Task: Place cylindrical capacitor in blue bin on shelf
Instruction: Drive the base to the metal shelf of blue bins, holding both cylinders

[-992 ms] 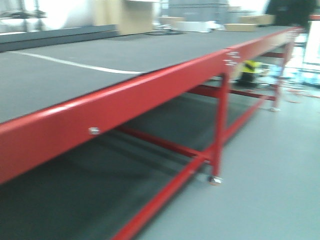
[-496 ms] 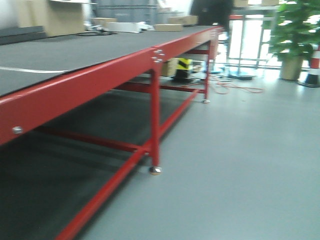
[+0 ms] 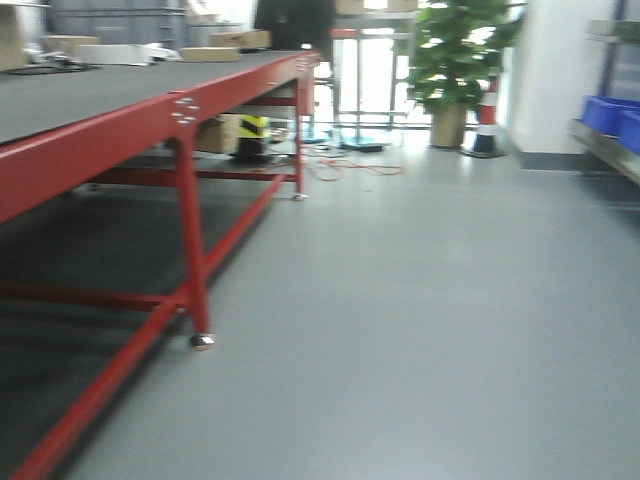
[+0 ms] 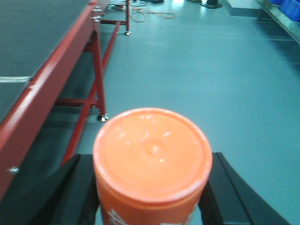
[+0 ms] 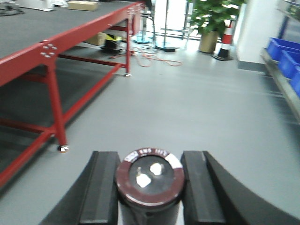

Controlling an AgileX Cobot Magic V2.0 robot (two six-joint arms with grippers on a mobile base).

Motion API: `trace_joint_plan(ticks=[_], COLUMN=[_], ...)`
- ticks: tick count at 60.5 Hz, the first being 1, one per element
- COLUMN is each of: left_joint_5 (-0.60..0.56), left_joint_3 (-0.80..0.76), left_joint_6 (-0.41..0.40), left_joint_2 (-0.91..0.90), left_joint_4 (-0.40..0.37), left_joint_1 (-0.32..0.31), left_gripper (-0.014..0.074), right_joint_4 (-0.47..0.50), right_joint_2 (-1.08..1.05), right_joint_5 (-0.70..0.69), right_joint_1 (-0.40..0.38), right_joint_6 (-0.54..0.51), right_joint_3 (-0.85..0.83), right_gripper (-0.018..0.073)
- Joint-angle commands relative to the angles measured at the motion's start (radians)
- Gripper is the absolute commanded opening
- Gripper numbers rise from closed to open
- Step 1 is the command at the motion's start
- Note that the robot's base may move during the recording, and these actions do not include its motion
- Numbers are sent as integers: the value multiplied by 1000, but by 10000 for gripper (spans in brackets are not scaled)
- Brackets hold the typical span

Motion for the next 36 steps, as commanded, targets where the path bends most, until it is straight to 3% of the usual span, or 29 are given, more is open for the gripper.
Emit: trace_joint_plan(ticks=[1,36], left_joint_5=[-23,-23], left_joint_3=[0,0], left_joint_6=[0,0], left_joint_2=[-4,-4], left_joint_4=[-2,-2], left_joint_1=[-7,-7], left_gripper=[-111,-111], right_joint_4=[-8,-8], right_joint_2=[-2,-2], right_joint_5=[-25,-25], right_joint_1=[2,2], right_joint_6=[-3,-3], right_joint_3=[-8,-8], right_gripper=[-162,-162])
